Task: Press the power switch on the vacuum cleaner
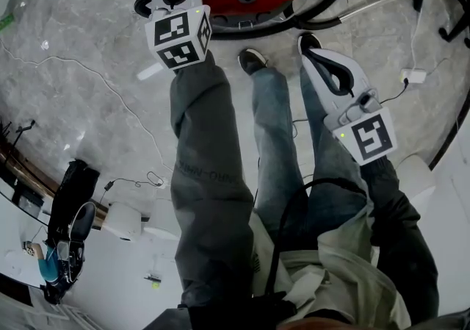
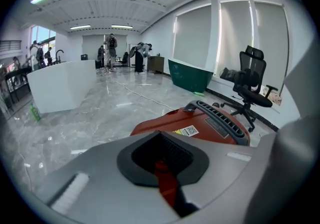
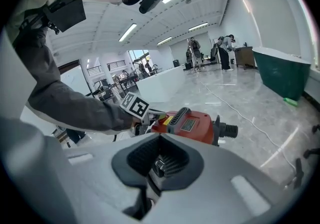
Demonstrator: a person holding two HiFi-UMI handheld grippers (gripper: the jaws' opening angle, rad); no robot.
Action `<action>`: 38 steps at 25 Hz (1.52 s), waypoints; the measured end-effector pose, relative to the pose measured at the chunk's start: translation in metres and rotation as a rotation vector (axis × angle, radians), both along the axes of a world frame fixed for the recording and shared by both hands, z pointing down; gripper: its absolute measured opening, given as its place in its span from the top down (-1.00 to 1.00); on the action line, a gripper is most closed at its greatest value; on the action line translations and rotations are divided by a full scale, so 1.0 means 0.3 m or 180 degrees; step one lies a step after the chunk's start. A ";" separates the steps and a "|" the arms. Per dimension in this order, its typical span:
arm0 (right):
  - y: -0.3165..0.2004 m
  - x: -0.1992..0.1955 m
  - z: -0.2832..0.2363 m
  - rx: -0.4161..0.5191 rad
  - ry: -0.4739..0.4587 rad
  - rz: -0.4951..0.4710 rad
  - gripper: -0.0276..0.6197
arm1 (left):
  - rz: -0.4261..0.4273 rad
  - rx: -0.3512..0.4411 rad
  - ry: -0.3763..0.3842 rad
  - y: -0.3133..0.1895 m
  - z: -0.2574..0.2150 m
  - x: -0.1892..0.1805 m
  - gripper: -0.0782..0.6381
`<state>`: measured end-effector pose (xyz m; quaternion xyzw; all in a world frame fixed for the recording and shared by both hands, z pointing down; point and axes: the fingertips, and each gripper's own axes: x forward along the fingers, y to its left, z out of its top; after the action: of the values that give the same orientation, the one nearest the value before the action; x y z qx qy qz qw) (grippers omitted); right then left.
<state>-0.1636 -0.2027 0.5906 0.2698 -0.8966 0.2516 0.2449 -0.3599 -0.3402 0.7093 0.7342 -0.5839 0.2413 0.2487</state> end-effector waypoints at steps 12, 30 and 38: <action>-0.079 0.169 -0.046 0.0079 -0.0237 0.0259 0.91 | -0.0939 0.0558 0.0249 0.494 -0.232 0.137 0.78; 0.109 0.402 -0.535 -0.0074 -0.0637 -0.0611 0.91 | -0.1094 0.1071 0.0394 0.780 -1.008 0.667 0.78; 0.308 0.499 -0.719 0.0230 -0.0708 -0.0671 0.91 | -0.1025 0.1301 0.0373 0.982 -1.169 0.786 0.78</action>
<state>-0.0139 -0.1102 0.3750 0.1533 -0.9500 0.2203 0.1594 -0.1241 -0.0457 0.3587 0.6795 -0.7144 0.0328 0.1639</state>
